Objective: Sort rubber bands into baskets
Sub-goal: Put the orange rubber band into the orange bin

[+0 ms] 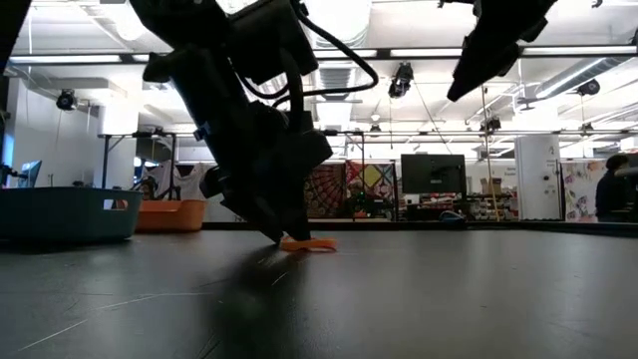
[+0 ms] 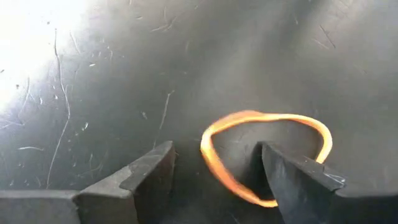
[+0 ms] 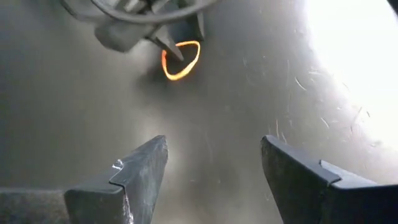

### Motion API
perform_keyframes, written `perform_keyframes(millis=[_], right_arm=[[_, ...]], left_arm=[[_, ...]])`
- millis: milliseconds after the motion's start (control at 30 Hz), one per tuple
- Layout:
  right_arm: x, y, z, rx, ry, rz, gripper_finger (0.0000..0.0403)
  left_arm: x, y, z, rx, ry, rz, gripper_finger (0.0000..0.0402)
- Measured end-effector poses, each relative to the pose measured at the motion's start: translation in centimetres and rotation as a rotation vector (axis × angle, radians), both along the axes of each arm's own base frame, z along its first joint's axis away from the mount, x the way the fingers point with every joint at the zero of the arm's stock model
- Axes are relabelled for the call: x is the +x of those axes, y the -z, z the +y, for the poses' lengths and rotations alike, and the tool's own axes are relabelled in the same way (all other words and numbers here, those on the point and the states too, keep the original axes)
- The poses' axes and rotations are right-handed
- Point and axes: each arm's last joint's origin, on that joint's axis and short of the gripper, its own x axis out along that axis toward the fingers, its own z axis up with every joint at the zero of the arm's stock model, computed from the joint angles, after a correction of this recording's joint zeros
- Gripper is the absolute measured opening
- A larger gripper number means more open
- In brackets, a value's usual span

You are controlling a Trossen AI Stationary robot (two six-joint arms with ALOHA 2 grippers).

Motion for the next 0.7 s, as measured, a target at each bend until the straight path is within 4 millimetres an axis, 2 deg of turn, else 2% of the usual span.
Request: perform_keyframes(millis=[167, 567, 700], right_arm=[[0.1, -0.2, 0.1, 0.032, 0.032, -0.024, 0.0249], [0.1, -0.1, -0.1, 0.023, 0.082, -0.039, 0.0249], [0.2, -0.1, -0.2, 0.003, 0.113, -0.057, 0.0249]], left_arm=[[0.1, -0.1, 0.4, -0.003, 0.002, 0.005, 0.0192], [0.5, 0.3, 2.9, -0.035, -0.017, 0.001, 0.0058], [0.5, 0.0, 3.5, -0.082, -0.077, -0.023, 0.0008]])
